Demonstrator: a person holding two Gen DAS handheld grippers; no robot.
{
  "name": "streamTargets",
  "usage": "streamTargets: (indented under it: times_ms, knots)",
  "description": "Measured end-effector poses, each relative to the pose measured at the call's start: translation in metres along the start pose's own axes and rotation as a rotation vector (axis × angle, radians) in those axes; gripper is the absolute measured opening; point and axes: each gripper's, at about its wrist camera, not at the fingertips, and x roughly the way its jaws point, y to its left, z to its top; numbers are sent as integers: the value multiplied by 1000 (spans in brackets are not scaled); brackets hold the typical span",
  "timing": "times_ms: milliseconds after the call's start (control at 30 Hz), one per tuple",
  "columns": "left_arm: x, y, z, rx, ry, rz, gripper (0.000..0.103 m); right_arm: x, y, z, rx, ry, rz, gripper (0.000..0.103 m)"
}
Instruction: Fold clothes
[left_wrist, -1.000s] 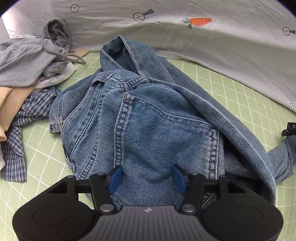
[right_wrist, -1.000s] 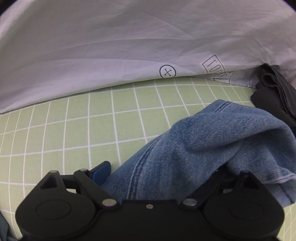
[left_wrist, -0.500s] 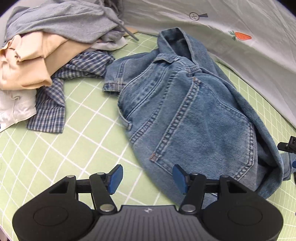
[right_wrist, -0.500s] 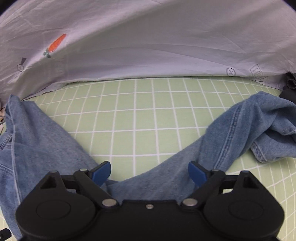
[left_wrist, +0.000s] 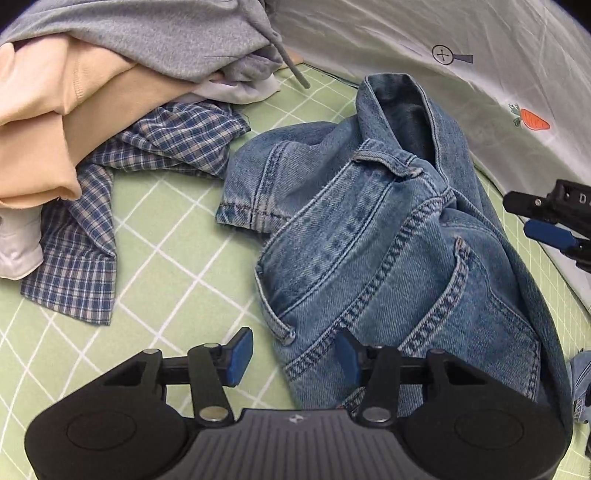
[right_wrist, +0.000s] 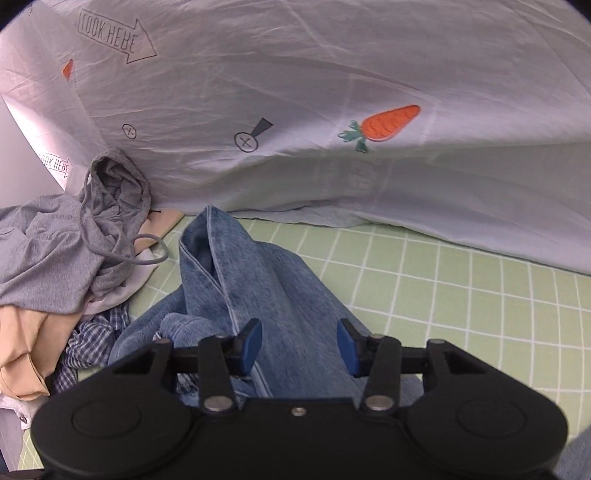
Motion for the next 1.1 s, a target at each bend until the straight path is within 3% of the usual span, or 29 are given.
streamTargets:
  times_ms: [100, 233, 267, 300, 333, 367, 467, 767, 1100]
  knots:
    - [7, 5, 6, -45, -16, -12, 51, 24, 24, 17, -88, 1, -17, 53]
    - [12, 3, 12, 22, -31, -1, 51, 56, 45, 29, -189, 42, -67, 52]
    - [12, 3, 12, 31, -32, -2, 50, 63, 45, 29, -203, 60, -78, 45]
    - [12, 3, 13, 32, -33, -6, 46, 68, 45, 29, -213, 74, -88, 30]
    - [12, 3, 12, 23, -31, -14, 37, 61, 41, 27, -201, 60, -91, 21]
    - [12, 4, 12, 11, -28, -22, 35, 53, 37, 24, -189, 47, -95, 11]
    - [11, 2, 8, 12, -40, -8, 28, 32, 24, 17, -152, 7, -106, 4]
    - [-15, 2, -6, 8, -97, 30, 18, -33, -16, -4, -42, -112, -141, 3]
    - [-66, 14, -34, -36, -181, 30, 17, -174, -88, -91, 81, -291, -438, 2]
